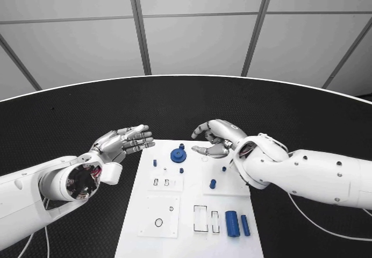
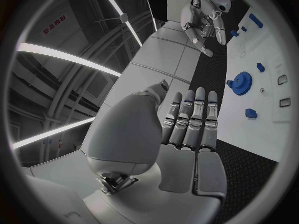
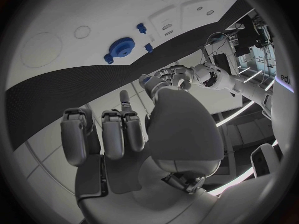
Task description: Assemble the parts on the task board
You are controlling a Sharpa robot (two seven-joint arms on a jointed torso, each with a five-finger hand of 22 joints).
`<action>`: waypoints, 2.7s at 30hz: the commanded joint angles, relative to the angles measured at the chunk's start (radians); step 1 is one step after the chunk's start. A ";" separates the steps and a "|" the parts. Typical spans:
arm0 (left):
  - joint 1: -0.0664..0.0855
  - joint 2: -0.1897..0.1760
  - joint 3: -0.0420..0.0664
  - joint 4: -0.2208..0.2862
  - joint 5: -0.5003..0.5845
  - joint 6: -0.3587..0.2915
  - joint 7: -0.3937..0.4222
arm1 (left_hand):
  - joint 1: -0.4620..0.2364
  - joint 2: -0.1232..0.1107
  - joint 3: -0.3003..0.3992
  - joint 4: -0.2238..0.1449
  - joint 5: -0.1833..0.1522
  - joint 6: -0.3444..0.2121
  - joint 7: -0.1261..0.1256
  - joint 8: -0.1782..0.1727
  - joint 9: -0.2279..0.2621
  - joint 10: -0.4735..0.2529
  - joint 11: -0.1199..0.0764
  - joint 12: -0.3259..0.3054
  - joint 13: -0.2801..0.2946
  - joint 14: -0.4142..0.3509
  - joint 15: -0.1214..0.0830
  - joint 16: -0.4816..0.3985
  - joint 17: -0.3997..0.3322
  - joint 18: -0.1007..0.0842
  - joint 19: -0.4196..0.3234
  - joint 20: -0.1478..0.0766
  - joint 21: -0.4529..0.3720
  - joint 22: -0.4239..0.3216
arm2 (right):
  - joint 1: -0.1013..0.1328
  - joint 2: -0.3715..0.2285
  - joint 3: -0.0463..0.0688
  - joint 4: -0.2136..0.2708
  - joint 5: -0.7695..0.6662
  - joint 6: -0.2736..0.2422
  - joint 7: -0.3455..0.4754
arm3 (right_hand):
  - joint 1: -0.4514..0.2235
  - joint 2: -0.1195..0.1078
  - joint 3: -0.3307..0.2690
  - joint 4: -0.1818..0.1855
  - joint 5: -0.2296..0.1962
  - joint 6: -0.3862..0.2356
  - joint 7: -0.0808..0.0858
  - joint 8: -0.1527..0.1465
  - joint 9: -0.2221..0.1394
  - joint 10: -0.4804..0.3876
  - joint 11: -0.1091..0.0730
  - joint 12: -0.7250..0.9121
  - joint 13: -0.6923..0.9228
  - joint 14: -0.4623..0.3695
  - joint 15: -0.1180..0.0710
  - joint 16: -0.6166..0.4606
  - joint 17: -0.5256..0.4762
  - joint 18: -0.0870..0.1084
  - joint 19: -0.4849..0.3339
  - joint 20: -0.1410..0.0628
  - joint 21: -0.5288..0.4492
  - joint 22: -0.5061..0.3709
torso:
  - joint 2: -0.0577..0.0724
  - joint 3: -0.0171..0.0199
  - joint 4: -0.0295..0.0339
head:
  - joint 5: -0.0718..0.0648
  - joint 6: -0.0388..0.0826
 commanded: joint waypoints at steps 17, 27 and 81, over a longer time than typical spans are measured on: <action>-0.002 0.011 0.000 -0.020 0.000 0.020 -0.006 | 0.009 -0.004 0.007 -0.002 0.000 -0.003 0.046 -0.004 -0.001 0.008 0.002 -0.004 0.000 -0.007 0.003 -0.005 0.001 0.010 0.009 0.000 -0.004 -0.001 | -0.039 -0.258 -0.012 -0.026 0.201 -0.023 0.151 | 0.037 -0.018 0.007 -0.050 -0.010 0.005 -0.003 -0.028 -0.001 0.099 0.003 -0.004 0.255 0.097 -0.004 -0.003 0.221 -0.014 0.089 -0.002 0.000 0.225 | -0.020 0.0265 -0.0243 | -0.028 0.003; -0.002 0.009 0.000 -0.021 0.000 0.018 -0.006 | 0.009 -0.003 0.008 -0.003 0.000 -0.003 0.046 -0.004 -0.001 0.008 0.002 -0.005 0.000 -0.007 0.003 -0.006 0.002 0.010 0.009 0.000 -0.004 -0.001 | -0.089 -0.252 -0.013 -0.047 0.195 -0.014 0.087 | 0.008 -0.027 -0.040 -0.036 -0.060 -0.015 0.000 -0.049 -0.003 0.095 0.006 -0.008 0.250 0.096 0.003 -0.003 0.220 -0.012 0.084 0.003 -0.005 0.214 | -0.018 0.0248 -0.0249 | -0.027 0.000; -0.002 0.002 0.000 -0.013 0.000 0.020 -0.013 | 0.009 -0.003 0.008 -0.003 0.000 -0.003 0.046 -0.004 -0.001 0.008 0.002 -0.005 0.000 -0.007 0.003 -0.006 0.002 0.010 0.009 0.000 -0.004 -0.001 | -0.136 -0.165 -0.013 -0.064 0.134 -0.063 -0.045 | 0.107 0.093 -0.276 0.063 -0.036 0.069 -0.022 -0.019 0.037 0.107 -0.013 0.005 0.263 0.099 -0.014 0.000 0.229 -0.015 0.091 -0.011 0.000 0.229 | -0.018 0.0232 -0.0252 | -0.018 -0.020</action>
